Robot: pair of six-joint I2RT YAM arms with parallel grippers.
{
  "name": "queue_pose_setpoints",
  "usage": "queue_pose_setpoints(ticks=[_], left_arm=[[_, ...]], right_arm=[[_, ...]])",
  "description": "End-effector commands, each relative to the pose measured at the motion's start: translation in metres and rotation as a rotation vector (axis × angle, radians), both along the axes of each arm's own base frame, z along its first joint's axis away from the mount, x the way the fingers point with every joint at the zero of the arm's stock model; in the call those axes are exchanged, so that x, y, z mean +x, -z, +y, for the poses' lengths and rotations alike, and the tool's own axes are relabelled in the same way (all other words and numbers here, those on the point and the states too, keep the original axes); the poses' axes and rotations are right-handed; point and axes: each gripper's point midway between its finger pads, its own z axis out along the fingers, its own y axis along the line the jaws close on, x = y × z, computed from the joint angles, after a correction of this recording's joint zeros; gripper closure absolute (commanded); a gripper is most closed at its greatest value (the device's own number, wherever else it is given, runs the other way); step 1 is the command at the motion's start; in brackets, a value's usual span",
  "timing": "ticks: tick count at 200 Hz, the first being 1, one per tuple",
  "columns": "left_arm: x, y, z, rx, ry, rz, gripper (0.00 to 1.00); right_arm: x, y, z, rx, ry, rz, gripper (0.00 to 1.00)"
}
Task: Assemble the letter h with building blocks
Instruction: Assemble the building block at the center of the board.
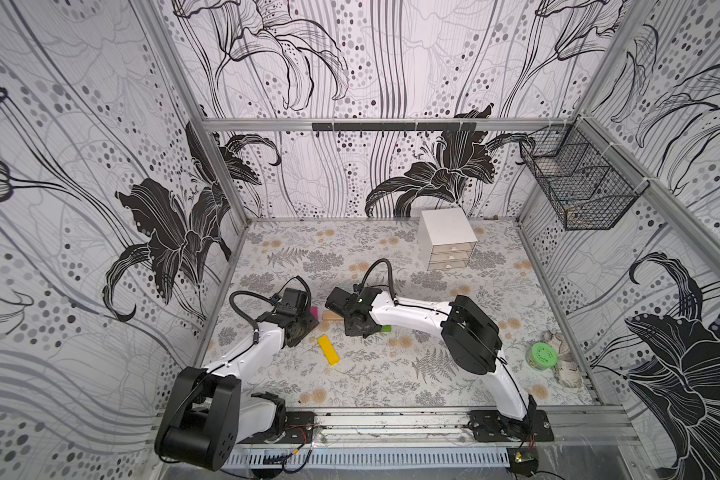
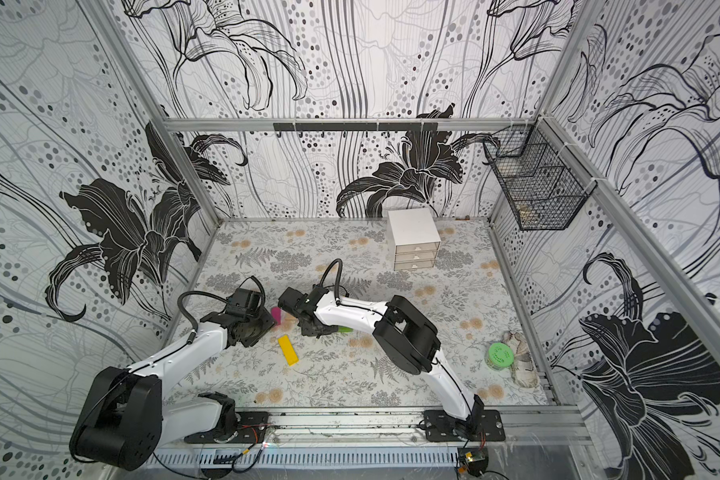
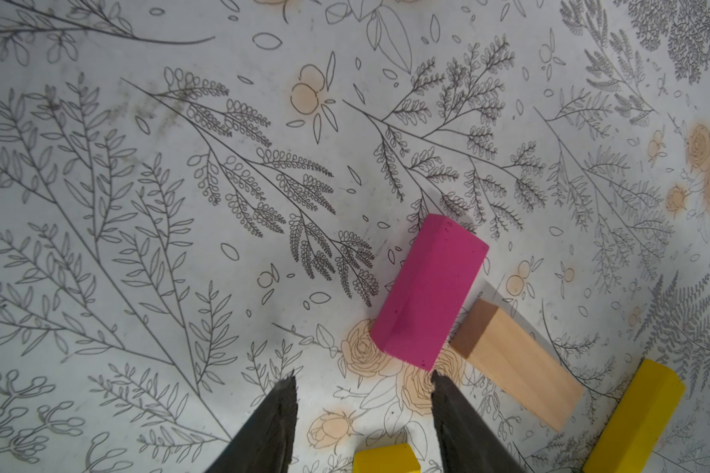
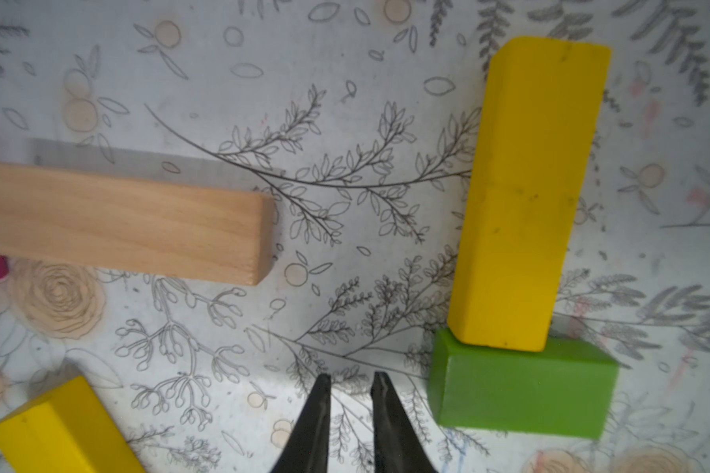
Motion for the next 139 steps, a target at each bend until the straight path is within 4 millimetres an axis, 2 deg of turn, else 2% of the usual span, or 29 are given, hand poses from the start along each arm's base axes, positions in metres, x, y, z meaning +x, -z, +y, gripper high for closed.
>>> queue_pose_setpoints(ticks=[1, 139], left_arm=[[0.008, -0.005, -0.001, 0.011, 0.013, -0.019, 0.44], [0.008, -0.003, -0.001, 0.008, 0.015, -0.015, 0.44]], right_arm=[[0.0, 0.007, -0.014, -0.062, 0.02, 0.004, 0.79], [0.006, 0.013, -0.031, -0.097, 0.063, 0.004, 0.79]])
